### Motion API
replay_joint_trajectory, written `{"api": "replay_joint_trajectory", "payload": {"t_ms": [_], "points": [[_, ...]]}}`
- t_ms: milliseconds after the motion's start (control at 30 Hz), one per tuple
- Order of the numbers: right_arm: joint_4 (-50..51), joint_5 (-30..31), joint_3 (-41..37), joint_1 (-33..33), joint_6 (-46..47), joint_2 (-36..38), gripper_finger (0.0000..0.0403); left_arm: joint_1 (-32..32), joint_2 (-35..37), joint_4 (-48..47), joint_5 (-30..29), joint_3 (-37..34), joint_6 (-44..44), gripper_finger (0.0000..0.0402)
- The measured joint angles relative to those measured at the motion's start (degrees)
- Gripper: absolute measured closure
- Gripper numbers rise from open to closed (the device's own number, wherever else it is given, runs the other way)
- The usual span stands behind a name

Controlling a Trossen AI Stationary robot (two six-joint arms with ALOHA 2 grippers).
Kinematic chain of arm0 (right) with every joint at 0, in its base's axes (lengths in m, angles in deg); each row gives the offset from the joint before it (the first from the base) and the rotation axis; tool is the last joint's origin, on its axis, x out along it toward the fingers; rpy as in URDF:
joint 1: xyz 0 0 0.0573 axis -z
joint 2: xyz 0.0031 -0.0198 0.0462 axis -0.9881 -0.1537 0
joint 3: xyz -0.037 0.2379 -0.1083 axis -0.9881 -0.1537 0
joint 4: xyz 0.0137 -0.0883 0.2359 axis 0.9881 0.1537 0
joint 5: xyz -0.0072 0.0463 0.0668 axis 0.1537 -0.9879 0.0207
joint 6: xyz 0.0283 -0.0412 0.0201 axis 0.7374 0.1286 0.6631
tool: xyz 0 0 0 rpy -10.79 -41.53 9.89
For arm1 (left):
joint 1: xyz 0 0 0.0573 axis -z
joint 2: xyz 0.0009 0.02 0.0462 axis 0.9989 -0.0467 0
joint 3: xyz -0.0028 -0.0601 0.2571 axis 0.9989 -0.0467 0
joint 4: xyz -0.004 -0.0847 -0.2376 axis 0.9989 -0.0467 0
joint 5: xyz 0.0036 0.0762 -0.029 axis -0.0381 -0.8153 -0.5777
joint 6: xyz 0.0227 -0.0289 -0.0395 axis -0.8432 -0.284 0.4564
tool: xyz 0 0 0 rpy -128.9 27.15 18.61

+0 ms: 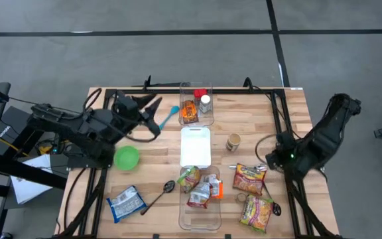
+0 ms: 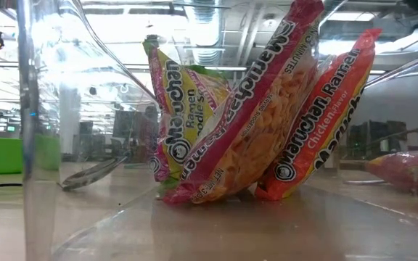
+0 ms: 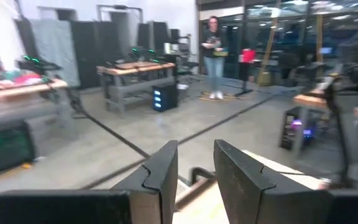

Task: Pick & Place Food Item
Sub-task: Put the red noodle pack into the bottom transparent bin

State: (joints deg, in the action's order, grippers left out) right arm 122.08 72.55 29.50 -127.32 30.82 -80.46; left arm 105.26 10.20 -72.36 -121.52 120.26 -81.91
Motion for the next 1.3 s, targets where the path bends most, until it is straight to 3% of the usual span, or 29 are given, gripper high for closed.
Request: {"api": "replay_joint_trajectory", "payload": {"t_ms": [233, 367, 567, 767, 1300], "points": [[-5.1, -4.9, 0.0, 10.4, -1.7, 5.1, 0.0275, -5.7, 0.7, 5.6, 1.6, 0.0, -13.0, 0.0302], [-5.9, -6.1, 0.0, 14.5, -2.6, 4.1, 0.0275, -8.2, 2.7, 6.3, 8.0, 0.0, -15.0, 0.0302], [-5.3, -13.3, 0.0, 20.1, -6.7, -0.2, 0.0275, -10.2, 5.8, 6.0, 19.9, 0.0, -13.0, 0.0302], [-6.6, -15.1, 0.0, 20.9, -6.8, -3.8, 0.0275, -10.0, 8.6, 4.1, 26.3, 0.0, -9.6, 0.0302], [-9.3, -17.8, 0.0, 19.0, -6.2, -9.8, 0.0275, -7.4, 9.5, -4.6, 26.9, 0.0, -4.0, 0.0302]]}}
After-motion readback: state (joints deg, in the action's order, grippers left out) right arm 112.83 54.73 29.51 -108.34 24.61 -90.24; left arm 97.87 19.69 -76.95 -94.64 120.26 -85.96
